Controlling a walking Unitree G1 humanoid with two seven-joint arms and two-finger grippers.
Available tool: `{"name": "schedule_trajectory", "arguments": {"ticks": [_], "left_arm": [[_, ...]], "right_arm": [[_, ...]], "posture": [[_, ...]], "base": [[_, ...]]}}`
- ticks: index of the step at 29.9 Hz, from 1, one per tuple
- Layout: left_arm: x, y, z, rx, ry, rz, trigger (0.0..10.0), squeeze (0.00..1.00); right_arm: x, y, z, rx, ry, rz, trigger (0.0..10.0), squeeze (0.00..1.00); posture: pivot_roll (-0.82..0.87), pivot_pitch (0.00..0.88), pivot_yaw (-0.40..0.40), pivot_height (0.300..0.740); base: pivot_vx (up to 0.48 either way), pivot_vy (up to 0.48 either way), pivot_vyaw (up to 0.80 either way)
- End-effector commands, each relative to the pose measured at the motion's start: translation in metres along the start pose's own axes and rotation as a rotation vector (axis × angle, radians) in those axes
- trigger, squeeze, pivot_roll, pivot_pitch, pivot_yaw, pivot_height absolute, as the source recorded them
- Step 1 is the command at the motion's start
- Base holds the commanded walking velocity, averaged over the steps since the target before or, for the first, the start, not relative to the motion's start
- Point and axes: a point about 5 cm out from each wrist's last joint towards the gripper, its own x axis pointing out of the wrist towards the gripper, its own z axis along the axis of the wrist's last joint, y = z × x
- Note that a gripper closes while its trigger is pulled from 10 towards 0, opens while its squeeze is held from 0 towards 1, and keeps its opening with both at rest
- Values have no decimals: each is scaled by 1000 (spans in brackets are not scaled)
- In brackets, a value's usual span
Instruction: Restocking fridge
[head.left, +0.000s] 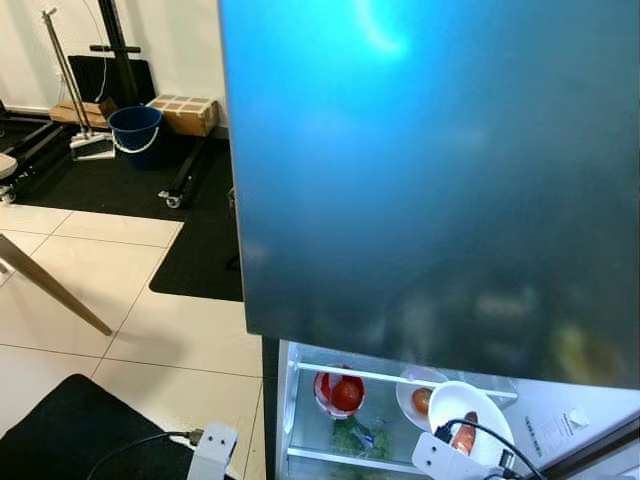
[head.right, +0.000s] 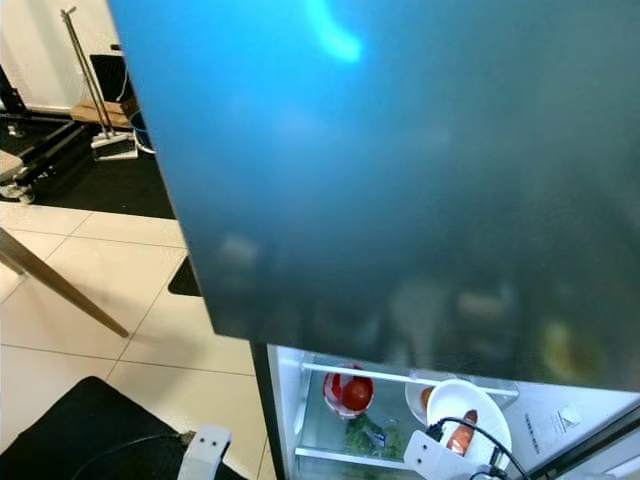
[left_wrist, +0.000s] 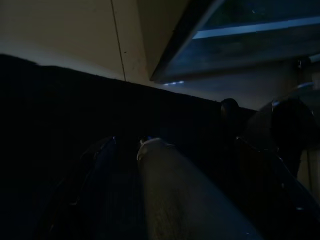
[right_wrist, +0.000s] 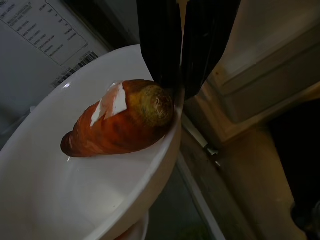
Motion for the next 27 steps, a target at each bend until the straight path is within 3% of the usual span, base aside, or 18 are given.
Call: {"name": "schedule_trajectory", "arguments": {"ticks": [1, 7, 8, 15, 16, 27], "left_arm": [[-1, 1, -2, 29, 7, -10, 10000, 0], [-1, -1, -1, 93, 5, -32, 10000, 0], [-1, -1, 3, 163, -8, -46, 10000, 0], [2, -4, 19, 283, -64, -74, 10000, 0], [4, -6, 29, 332, -100, -83, 10000, 0], [8, -12, 60, 432, -210, -94, 10000, 0]], "right_arm": [[0, -4, -1, -5, -1, -22, 10000, 0], [0, -3, -2, -6, 1, -25, 10000, 0], [0, -4, 0, -11, -3, -30, 10000, 0], [0, -8, 1, -27, -8, -37, 10000, 0], [0, -11, 2, -37, -7, -42, 10000, 0], [0, -14, 2, -69, -4, -43, 10000, 0]], "posture": [[27, 0, -45, 645], [29, 0, -42, 635], [30, 0, -43, 635], [33, 0, -46, 635], [33, 0, -46, 635], [32, 0, -44, 596]], "base": [[0, 0, 0], [0, 0, 0], [0, 0, 0], [0, 0, 0], [0, 0, 0], [0, 0, 0]]}}
